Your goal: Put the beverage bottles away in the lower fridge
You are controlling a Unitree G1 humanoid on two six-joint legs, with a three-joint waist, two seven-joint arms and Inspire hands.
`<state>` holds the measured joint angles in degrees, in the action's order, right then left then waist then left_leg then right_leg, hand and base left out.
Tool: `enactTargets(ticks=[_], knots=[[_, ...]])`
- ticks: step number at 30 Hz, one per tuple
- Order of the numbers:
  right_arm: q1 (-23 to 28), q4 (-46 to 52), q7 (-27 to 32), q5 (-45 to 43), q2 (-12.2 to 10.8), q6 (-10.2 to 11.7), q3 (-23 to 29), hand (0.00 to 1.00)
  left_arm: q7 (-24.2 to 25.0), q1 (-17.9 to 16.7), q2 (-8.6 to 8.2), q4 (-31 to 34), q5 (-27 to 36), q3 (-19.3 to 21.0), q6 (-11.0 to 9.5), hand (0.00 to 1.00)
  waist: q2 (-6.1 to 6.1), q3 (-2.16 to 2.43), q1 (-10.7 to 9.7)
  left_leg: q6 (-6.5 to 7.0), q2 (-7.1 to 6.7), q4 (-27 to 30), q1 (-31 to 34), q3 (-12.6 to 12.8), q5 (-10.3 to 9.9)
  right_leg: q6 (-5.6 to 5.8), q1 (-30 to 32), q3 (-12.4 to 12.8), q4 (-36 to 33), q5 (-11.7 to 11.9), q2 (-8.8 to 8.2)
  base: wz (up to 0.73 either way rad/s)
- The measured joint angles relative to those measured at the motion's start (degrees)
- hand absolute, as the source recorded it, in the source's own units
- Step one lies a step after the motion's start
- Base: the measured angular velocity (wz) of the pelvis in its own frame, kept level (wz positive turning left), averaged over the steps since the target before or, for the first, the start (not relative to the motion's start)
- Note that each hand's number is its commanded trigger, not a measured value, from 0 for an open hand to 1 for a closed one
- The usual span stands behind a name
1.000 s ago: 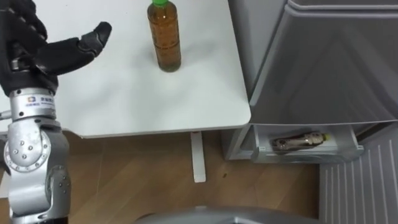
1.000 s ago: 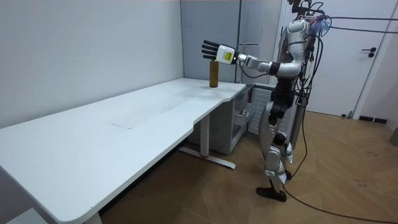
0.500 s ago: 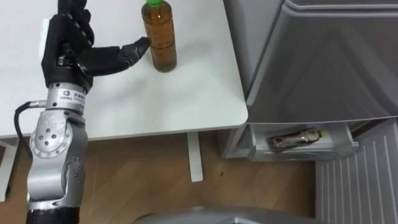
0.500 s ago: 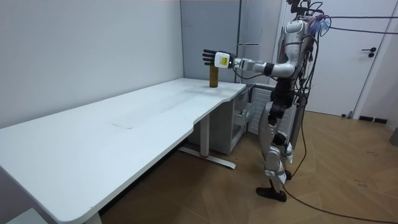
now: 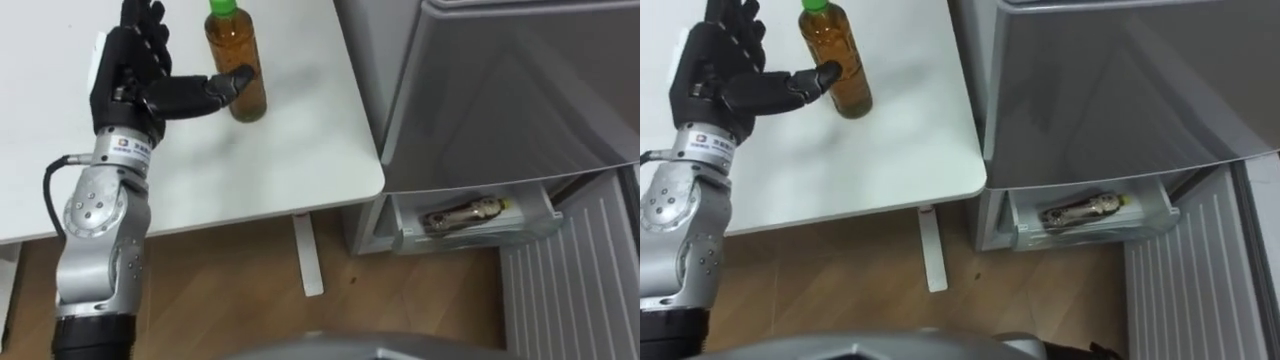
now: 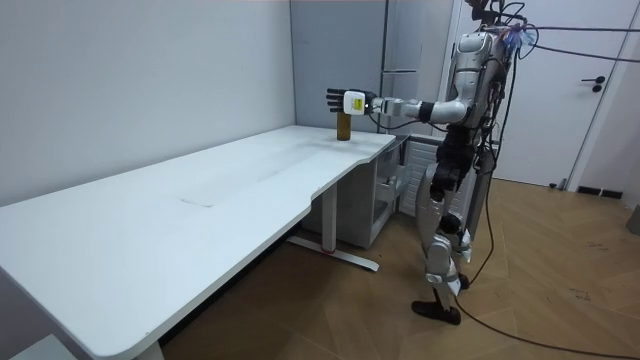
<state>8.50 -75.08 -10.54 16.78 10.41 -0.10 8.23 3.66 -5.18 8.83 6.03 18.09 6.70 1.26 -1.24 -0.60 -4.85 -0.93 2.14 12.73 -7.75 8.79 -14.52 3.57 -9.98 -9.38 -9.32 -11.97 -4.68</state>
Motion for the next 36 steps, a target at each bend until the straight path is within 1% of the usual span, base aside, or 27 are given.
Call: enactTargets(ticks=[2, 4, 9, 15, 17, 19, 21, 23, 26, 29, 31, 34, 36], knots=[[-0.24, -0.01, -0.06, -0.11, -0.25, 0.07, -0.01, 0.00, -0.80, 0.05, -0.29, -0.67, 0.09, -0.02, -0.09, 0.00, -0.46, -0.16, -0.05, 0.00, 0.10, 0.01, -0.03, 0.45, 0.00, 0.00, 0.24, 0.17, -0.33, 0.00, 0.02, -0.04], [-0.25, 0.00, -0.06, -0.16, -0.36, 0.05, -0.01, 0.00, -0.85, 0.15, -0.32, -2.07, 0.25, -0.01, -0.42, 0.00, -0.61, -0.11, 0.07, 0.00, 0.10, 0.01, -0.03, 0.51, 0.00, 0.00, 0.31, 0.61, -0.40, 0.01, 0.03, -0.04], [-0.16, 0.42, -0.11, -0.15, -0.45, 0.06, 0.11, 0.00, -2.10, 0.15, -0.44, -3.54, 0.29, 0.05, -0.41, 0.00, -0.53, -0.09, 0.08, 0.00, 0.18, 0.00, 0.26, 0.80, 0.00, -0.09, 0.89, 1.24, -0.47, 0.10, 0.15, -0.04], [0.42, 1.69, -0.16, -0.84, -0.51, 0.05, 0.47, 0.00, -3.58, 0.61, -0.44, -4.43, 0.34, 0.04, -0.41, 0.00, -0.11, 0.08, -0.22, 0.00, 0.23, -0.02, 0.01, 1.54, 0.00, -0.04, 0.96, 1.39, -0.38, 0.26, 0.15, -0.05], [0.41, 1.88, -0.16, -0.85, -0.45, 0.09, 0.45, 0.00, -4.52, 1.46, -0.44, -6.13, 0.35, -0.08, -0.42, 0.00, 0.07, 0.11, -0.54, 0.00, 0.24, 0.00, -0.08, 1.58, 0.00, -0.06, 0.88, 1.41, -0.35, 0.32, 0.16, 0.00], [0.37, 1.88, -0.17, -0.82, -0.37, 0.23, 0.39, 0.00, -4.80, 2.13, -0.44, -8.29, 0.53, -0.16, -0.44, 0.00, 0.29, 0.03, -1.18, 0.00, 0.25, -0.01, -0.27, 1.58, 0.00, -0.05, 0.69, 1.44, -0.35, 0.37, 0.15, 0.00], [0.39, 1.76, -0.25, -0.58, -0.35, 0.40, 0.39, 0.00, -4.97, 3.56, -0.44, -11.77, 0.55, -0.21, -0.43, 0.00, 0.48, -0.10, -1.37, 0.00, 0.25, -0.03, -0.75, 1.57, 0.00, -0.05, 0.20, 1.46, -0.35, 0.38, 0.15, 0.00], [0.39, 1.77, -0.49, -0.12, -0.43, 0.77, 0.19, 0.00, -5.56, 5.10, -0.43, -14.50, 2.51, -0.25, -0.43, 0.00, 0.58, -0.17, -2.11, 0.00, 0.26, -0.02, -0.85, 1.58, 0.00, -0.05, 0.08, 1.42, -0.45, 0.38, 0.15, 0.00], [0.39, 1.86, -0.51, 0.06, -0.53, 0.81, 0.16, 0.00, -5.81, 6.09, -0.33, -14.93, 4.71, -0.24, -0.45, 0.00, 0.60, -0.16, -2.79, 0.00, 0.28, -0.02, -1.02, 1.73, 0.00, -0.04, 0.10, 1.57, -0.54, 0.44, 0.15, -0.02], [0.49, 1.87, -0.48, 0.81, -0.54, 0.78, -0.13, 0.00, -5.97, 7.27, -0.33, -15.05, 7.12, -0.27, -0.47, 0.00, 0.56, -0.18, -2.79, 0.00, 0.30, -0.12, -1.39, 2.03, 0.00, -0.04, 0.05, 1.91, -0.58, 0.49, 0.17, -0.06], [0.48, 1.87, -0.35, 0.88, -0.54, 0.78, -0.09, 0.00, -6.00, 7.61, -0.33, -15.16, 7.25, -0.27, -0.50, 0.00, 0.53, -0.18, -2.89, 0.01, 0.30, -0.17, -1.58, 2.21, 0.00, -0.04, 0.02, 2.17, -0.63, 0.49, 0.18, -0.06], [0.38, 1.86, -0.11, 0.88, -0.56, 0.64, -0.07, 0.00, -6.03, 9.15, -0.33, -18.18, 7.35, -0.20, -0.67, 0.00, 0.47, -0.19, -2.85, 0.01, 0.30, -0.21, -1.61, 2.27, 0.00, -0.03, 0.05, 2.26, -0.63, 0.50, 0.21, -0.01], [0.36, 1.92, -0.12, 0.84, -0.56, 0.30, -0.02, 0.00, -6.14, 9.35, -0.32, -19.21, 8.45, -0.16, -0.57, 0.00, 0.42, -0.18, -2.90, 0.01, 0.32, -0.36, -1.73, 2.34, 0.00, -0.03, 0.05, 2.38, -0.63, 0.49, 0.27, -0.02]])
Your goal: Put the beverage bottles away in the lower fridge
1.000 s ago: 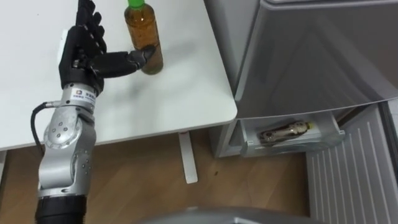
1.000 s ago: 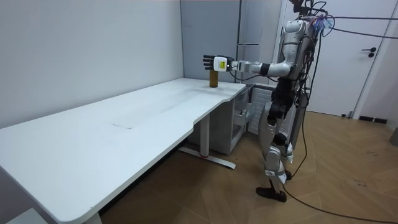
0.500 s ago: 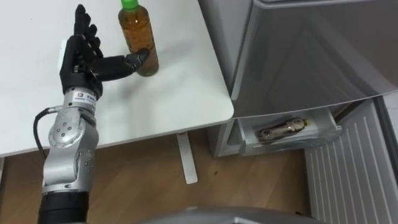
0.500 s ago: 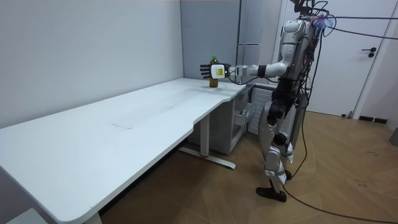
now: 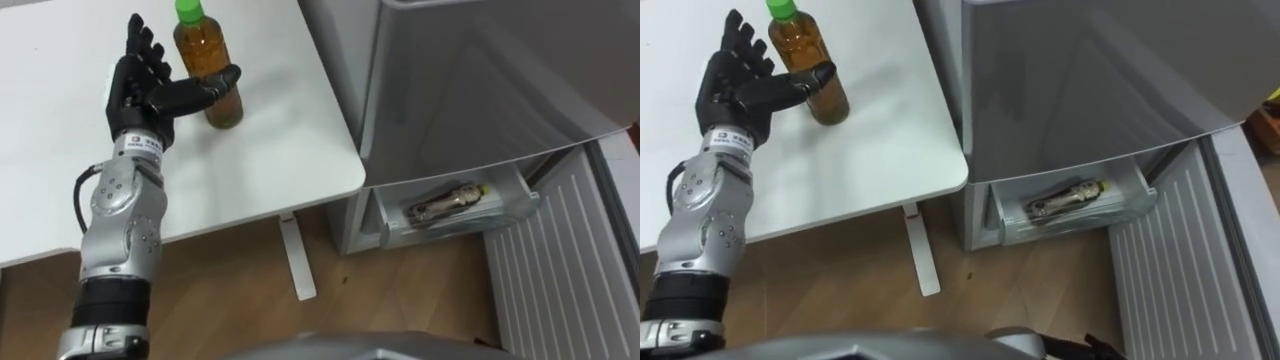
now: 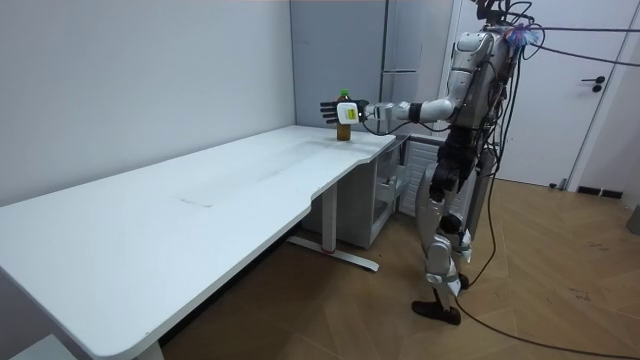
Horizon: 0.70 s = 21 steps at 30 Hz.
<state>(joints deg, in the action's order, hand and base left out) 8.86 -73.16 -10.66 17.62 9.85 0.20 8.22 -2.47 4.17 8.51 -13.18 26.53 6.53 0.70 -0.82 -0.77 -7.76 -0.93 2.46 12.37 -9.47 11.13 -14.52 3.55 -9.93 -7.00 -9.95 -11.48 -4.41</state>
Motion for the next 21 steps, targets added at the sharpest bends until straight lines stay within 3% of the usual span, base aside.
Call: enactTargets(ticks=[10, 13, 21], knots=[[0.09, -0.24, -0.15, -0.33, 0.45, -1.03, 0.46, 0.00, 0.34, 2.06, 0.66, -1.91, 1.52, -0.01, 0.74, 0.00, 0.67, 0.19, -0.06, 0.00, 0.11, -0.63, -0.30, 1.38, 0.00, 0.03, 0.64, 1.83, 0.14, 0.09, 0.23, -0.08], [-0.03, -0.25, -0.03, -0.32, 0.57, -1.03, 0.47, 0.00, 0.69, 2.86, 1.41, -2.62, 1.66, 0.00, 0.87, 0.00, 1.10, 0.11, -0.25, 0.00, 0.13, -0.66, -0.24, 1.37, 0.00, 0.02, 0.78, 2.14, 0.16, 0.10, 0.30, -0.06], [-0.04, -0.35, 0.04, -0.26, 0.82, -1.23, 0.48, 0.00, 0.90, 2.86, 1.43, -3.79, 3.08, 0.00, 1.72, 0.00, 1.34, 0.03, -0.55, -0.01, 0.22, -0.69, -0.32, 1.47, 0.00, 0.02, 0.91, 2.22, 0.19, 0.10, 0.40, 0.00]])
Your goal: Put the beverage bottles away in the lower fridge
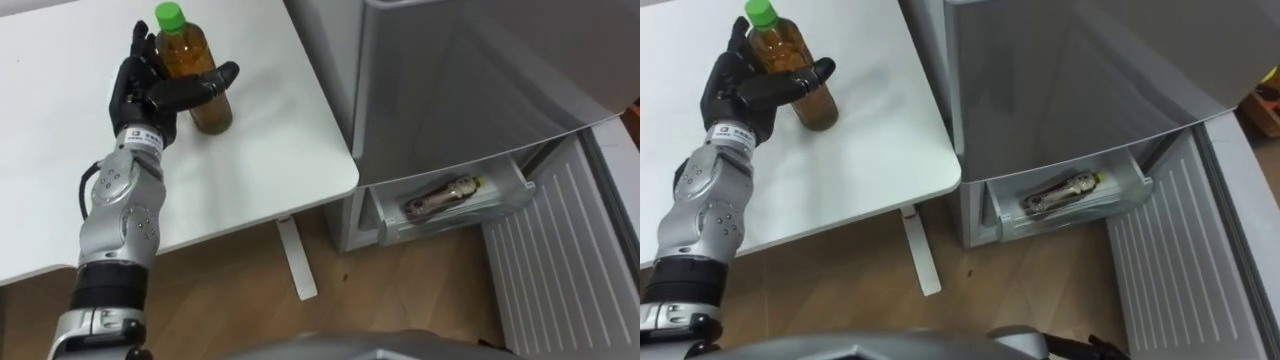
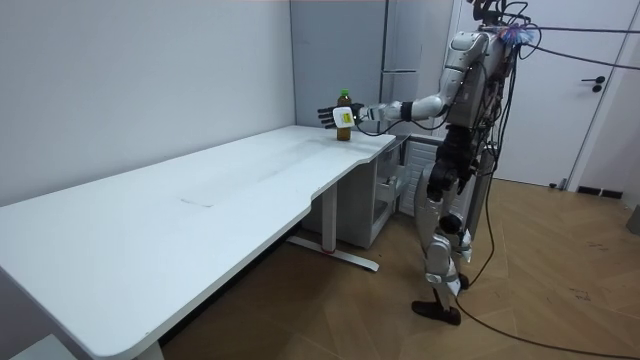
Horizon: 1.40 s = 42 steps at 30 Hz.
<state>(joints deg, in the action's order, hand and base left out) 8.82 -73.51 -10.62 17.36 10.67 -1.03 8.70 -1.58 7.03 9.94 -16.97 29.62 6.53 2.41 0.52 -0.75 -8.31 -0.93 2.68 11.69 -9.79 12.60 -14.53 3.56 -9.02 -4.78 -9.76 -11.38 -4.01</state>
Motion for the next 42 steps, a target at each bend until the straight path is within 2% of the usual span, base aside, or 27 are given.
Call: enactTargets(ticks=[6, 7, 9, 15, 29, 42], knots=[[-0.06, -0.03, 0.03, 0.00, 0.22, -0.30, 0.00, 0.00, -0.02, 0.00, 0.01, 0.00, 0.01, 0.00, 0.06, 0.00, 0.27, -0.15, -0.23, 0.00, 0.01, 0.00, -0.11, -0.01, 0.00, -0.02, -0.04, 0.08, -0.04, 0.01, 0.02, 0.00], [-0.16, -0.05, 0.04, 0.00, 0.23, -0.31, 0.00, 0.00, -0.02, 0.00, 0.01, 0.00, 0.01, 0.00, 0.06, 0.50, 0.28, -0.15, -0.40, 0.00, 0.01, 0.00, -0.10, 0.00, 0.00, -0.03, -0.04, 0.08, -0.06, 0.02, 0.02, 0.00], [-0.21, -0.07, 0.04, -0.03, 0.22, -0.31, -0.01, 0.00, -0.07, 0.00, 0.02, -0.01, 0.01, 0.01, 0.06, 1.00, 0.29, -0.16, -0.75, 0.00, 0.02, 0.00, -0.13, 0.18, 0.00, -0.05, -0.02, 0.09, -0.09, 0.03, 0.02, 0.00], [-0.12, -0.06, 0.06, -0.09, 0.22, -0.40, -0.01, 0.00, -0.24, 0.01, 0.26, -0.05, -0.04, 0.15, 0.07, 1.00, 0.32, -0.15, -0.82, -0.01, 0.09, -0.27, -0.37, 0.59, 0.00, -0.07, 0.07, 0.44, -0.19, 0.07, 0.10, -0.02], [0.33, -0.39, 1.74, -4.43, 0.05, -1.58, -0.05, 0.00, -0.79, 1.09, 2.23, -2.10, -0.02, 0.12, 0.16, 1.00, -0.18, 0.02, -0.89, -0.01, 0.11, -0.35, -0.56, 1.06, -0.01, -0.06, 0.28, 1.08, -0.14, 0.07, 0.16, -0.02], [-0.92, 0.27, 1.76, -4.11, -0.27, -1.57, -0.85, 0.00, -1.63, 2.03, 2.20, -2.25, -0.06, -0.12, 0.31, 1.00, -0.43, 0.10, -0.81, -0.01, 0.14, -0.25, 0.20, 1.00, -0.01, -0.06, 1.07, 1.46, -0.79, 0.14, 0.20, -0.01]])
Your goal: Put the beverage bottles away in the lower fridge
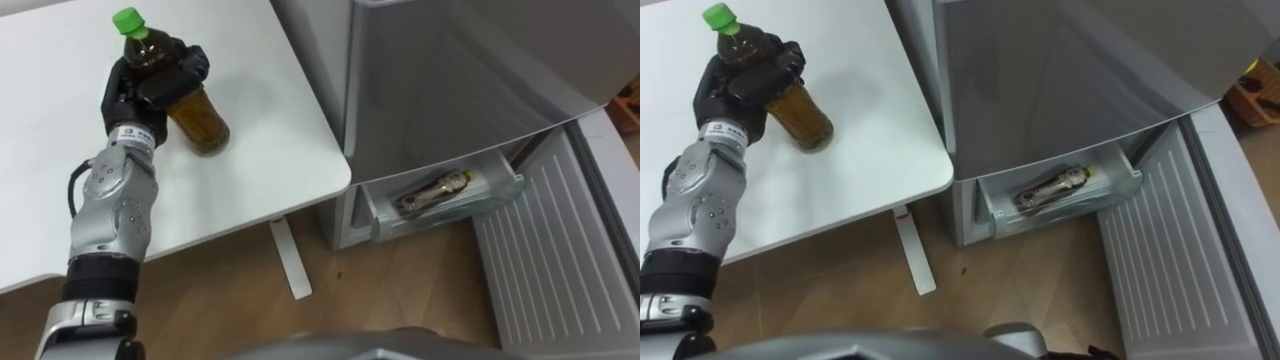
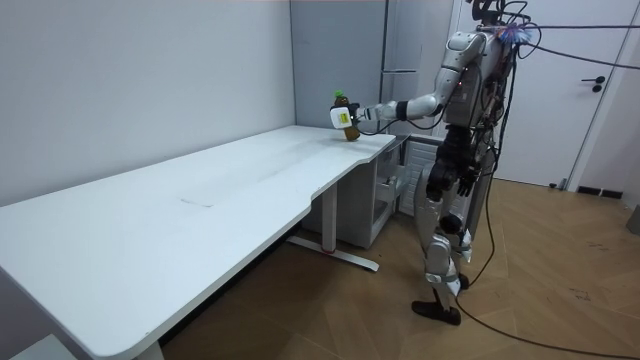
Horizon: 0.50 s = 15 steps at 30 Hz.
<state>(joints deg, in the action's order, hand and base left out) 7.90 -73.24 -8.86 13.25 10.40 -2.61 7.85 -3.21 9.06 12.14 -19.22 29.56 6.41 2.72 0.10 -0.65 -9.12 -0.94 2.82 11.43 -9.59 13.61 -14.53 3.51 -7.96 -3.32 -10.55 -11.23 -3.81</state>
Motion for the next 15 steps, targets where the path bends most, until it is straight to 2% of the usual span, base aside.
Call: enactTargets(ticks=[6, 8, 10, 15], knots=[[-0.06, 2.07, 0.07, 0.43, -0.08, 0.01, -2.08, 0.00, -0.31, 0.18, -0.02, 0.98, 0.23, -1.11, 0.38, 1.00, 0.15, 0.06, 0.22, 0.00, 0.04, 0.20, 0.85, -0.03, 0.00, -0.03, 0.69, -0.14, -0.09, 0.03, -0.01, 0.00], [-0.26, 2.26, -0.12, 0.32, -0.12, 0.02, -2.08, 0.00, -0.32, 0.16, -0.09, 2.88, 0.03, -1.14, 1.67, 1.00, 0.16, 0.05, 0.31, 0.00, 0.08, 0.20, 1.02, -0.05, 0.00, -0.04, 0.86, -0.12, -0.07, 0.14, 0.02, 0.00], [-0.37, 2.47, -0.60, -0.15, -0.14, 0.02, -2.09, 0.00, -0.29, 0.12, -0.24, 5.30, -0.51, -1.23, 2.10, 1.00, 0.12, 0.06, 0.43, 0.00, 0.07, 0.18, 1.18, -0.15, 0.00, -0.02, 0.96, -0.16, -0.06, 0.15, 0.01, 0.00], [-0.81, 2.82, -1.31, -2.39, 0.10, 0.05, -2.24, 0.00, 2.12, -0.03, -0.51, 12.32, -2.09, -2.34, 2.08, 1.00, 0.07, 0.05, 2.02, 0.00, 0.10, -0.01, 0.90, -0.29, 0.01, -0.02, 0.83, -0.46, -0.01, 0.15, 0.02, 0.01]])
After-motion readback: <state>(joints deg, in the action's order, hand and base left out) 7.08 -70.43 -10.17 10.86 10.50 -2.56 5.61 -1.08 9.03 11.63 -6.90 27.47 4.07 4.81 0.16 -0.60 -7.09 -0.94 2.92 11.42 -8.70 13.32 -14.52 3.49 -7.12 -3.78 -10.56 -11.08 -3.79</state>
